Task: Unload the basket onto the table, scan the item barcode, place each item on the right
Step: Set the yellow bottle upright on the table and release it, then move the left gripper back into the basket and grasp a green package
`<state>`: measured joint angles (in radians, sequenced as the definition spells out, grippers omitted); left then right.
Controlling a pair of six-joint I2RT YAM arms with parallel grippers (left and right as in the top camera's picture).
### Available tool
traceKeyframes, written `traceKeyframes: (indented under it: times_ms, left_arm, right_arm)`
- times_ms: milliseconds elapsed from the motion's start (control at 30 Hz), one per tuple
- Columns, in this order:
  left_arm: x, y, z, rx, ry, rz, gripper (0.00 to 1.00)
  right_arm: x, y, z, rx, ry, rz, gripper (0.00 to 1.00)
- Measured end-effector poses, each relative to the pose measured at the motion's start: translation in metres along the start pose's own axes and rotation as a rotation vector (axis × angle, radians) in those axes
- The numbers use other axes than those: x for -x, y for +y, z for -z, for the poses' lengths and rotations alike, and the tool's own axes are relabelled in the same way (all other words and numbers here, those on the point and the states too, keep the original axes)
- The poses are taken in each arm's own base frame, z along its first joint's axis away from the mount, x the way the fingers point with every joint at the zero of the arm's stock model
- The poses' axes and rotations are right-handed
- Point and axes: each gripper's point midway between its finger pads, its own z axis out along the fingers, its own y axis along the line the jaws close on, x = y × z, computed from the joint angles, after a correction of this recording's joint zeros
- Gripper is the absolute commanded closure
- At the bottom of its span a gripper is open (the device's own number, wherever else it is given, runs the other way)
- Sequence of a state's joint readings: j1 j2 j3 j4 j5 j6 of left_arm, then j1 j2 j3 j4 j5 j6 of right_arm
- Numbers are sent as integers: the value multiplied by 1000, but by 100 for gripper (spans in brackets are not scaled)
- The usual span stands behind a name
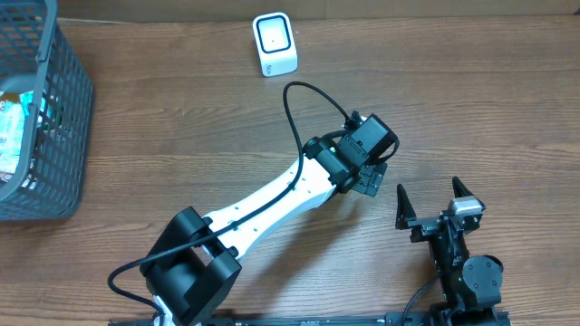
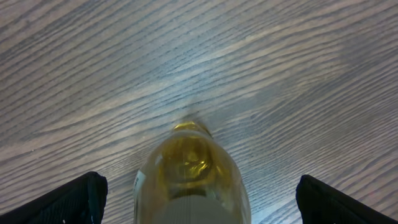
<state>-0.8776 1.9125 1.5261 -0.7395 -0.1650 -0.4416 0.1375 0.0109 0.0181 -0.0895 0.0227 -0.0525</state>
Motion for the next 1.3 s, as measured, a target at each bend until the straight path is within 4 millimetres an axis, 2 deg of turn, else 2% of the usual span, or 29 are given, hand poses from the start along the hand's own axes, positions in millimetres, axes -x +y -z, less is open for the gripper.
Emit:
traceKeyframes:
  times_ms: [233, 500, 600, 833, 1033, 1300]
  left_arm:
    - [-6, 4, 7, 19, 41, -15, 0]
    - [27, -2, 49, 2, 2, -28, 1]
    - [35, 2, 64, 5, -2, -20, 0]
    - [73, 17, 111, -4, -78, 14, 0]
    - [104, 52, 155, 19, -152, 52, 0]
    - [130, 144, 209, 171, -251, 195, 0]
  right_arm:
    - [0, 0, 0, 0, 1, 0, 0]
    - [0, 0, 0, 0, 1, 0, 0]
    - [0, 0, 0, 0, 0, 0, 0]
    - [0, 0, 0, 0, 1, 0, 0]
    - [0, 0, 0, 0, 1, 0, 0]
    - [0, 0, 0, 0, 0, 0, 0]
